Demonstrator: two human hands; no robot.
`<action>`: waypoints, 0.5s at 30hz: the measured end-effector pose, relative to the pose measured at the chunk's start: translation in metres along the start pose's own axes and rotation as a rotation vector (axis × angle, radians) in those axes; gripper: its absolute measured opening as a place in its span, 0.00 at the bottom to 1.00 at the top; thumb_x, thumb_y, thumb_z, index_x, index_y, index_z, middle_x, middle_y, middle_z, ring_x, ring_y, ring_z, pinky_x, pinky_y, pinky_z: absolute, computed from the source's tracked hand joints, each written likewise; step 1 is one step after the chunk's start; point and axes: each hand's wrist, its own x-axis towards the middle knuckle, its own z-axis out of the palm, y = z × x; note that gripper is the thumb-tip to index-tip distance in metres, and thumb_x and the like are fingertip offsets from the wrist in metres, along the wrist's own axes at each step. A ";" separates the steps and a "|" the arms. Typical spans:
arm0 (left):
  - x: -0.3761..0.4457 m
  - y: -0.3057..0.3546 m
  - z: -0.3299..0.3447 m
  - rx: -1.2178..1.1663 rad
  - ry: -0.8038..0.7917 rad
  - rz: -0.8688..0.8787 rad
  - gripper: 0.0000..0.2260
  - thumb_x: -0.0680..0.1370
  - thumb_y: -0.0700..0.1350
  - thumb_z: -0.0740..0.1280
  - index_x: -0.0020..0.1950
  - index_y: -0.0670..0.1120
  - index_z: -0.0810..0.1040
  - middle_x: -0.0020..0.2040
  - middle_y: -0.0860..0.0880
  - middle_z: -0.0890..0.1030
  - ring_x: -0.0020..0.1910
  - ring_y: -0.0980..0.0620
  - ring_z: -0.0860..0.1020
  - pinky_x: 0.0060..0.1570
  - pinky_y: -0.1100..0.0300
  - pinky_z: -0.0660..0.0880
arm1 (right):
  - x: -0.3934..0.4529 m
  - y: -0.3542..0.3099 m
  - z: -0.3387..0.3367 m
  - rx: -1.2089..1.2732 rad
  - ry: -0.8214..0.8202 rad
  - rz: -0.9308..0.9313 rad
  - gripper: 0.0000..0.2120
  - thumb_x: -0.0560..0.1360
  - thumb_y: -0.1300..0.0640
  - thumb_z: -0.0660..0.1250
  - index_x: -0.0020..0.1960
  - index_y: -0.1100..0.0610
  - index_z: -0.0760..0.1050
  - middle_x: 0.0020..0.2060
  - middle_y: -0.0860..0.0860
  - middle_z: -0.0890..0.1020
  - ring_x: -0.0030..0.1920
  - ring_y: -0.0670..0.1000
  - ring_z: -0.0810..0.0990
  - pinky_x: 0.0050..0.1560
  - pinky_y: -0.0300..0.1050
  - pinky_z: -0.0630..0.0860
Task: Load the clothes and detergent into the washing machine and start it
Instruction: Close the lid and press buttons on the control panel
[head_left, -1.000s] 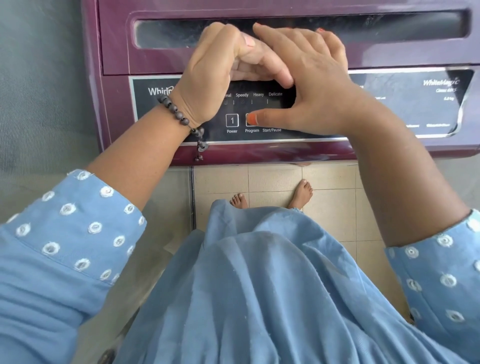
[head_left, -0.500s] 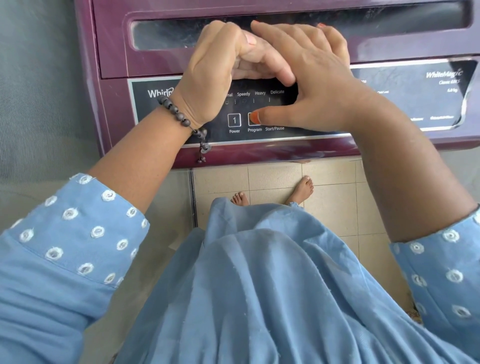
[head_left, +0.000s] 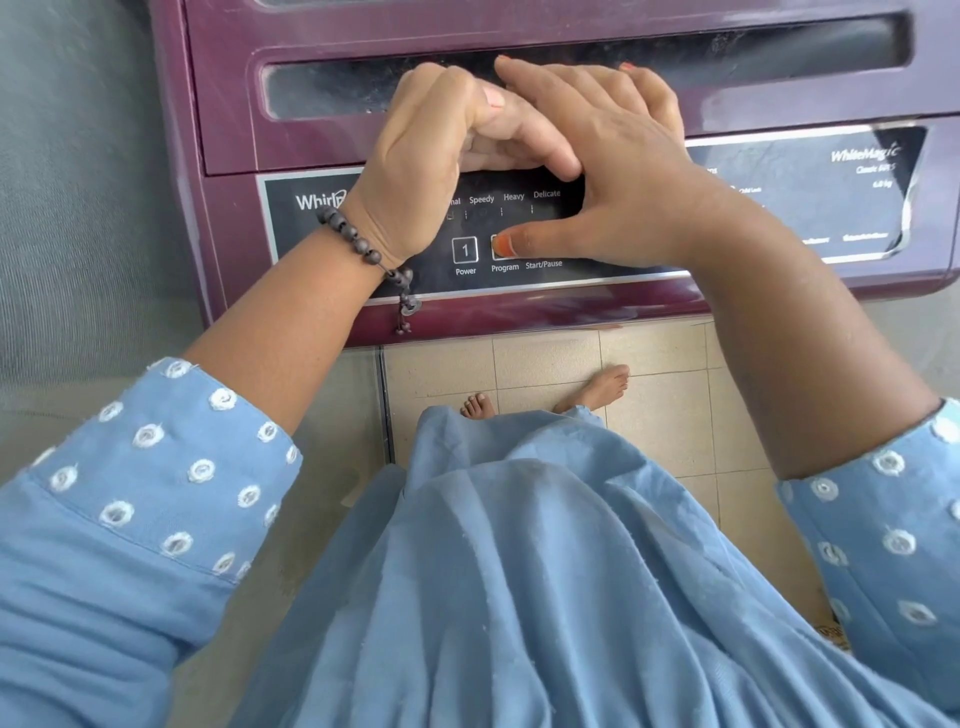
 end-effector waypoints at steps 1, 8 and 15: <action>0.000 0.000 0.000 -0.003 0.002 0.000 0.23 0.71 0.50 0.52 0.48 0.42 0.84 0.46 0.44 0.86 0.52 0.47 0.83 0.55 0.57 0.77 | 0.000 0.000 0.000 -0.001 0.001 0.000 0.52 0.62 0.31 0.66 0.79 0.47 0.52 0.74 0.45 0.64 0.76 0.53 0.57 0.74 0.52 0.41; 0.000 -0.001 -0.001 0.012 -0.004 0.012 0.23 0.72 0.49 0.51 0.48 0.44 0.84 0.46 0.47 0.86 0.53 0.48 0.82 0.55 0.58 0.77 | 0.000 0.000 0.000 0.002 0.005 -0.002 0.52 0.62 0.32 0.67 0.79 0.47 0.52 0.74 0.46 0.64 0.76 0.52 0.57 0.74 0.52 0.41; 0.000 -0.002 0.000 -0.001 -0.003 0.017 0.23 0.73 0.48 0.50 0.50 0.43 0.84 0.47 0.43 0.85 0.53 0.48 0.82 0.55 0.58 0.76 | 0.002 0.001 0.001 -0.023 -0.002 -0.013 0.52 0.62 0.31 0.66 0.79 0.47 0.52 0.74 0.45 0.64 0.76 0.52 0.57 0.74 0.54 0.43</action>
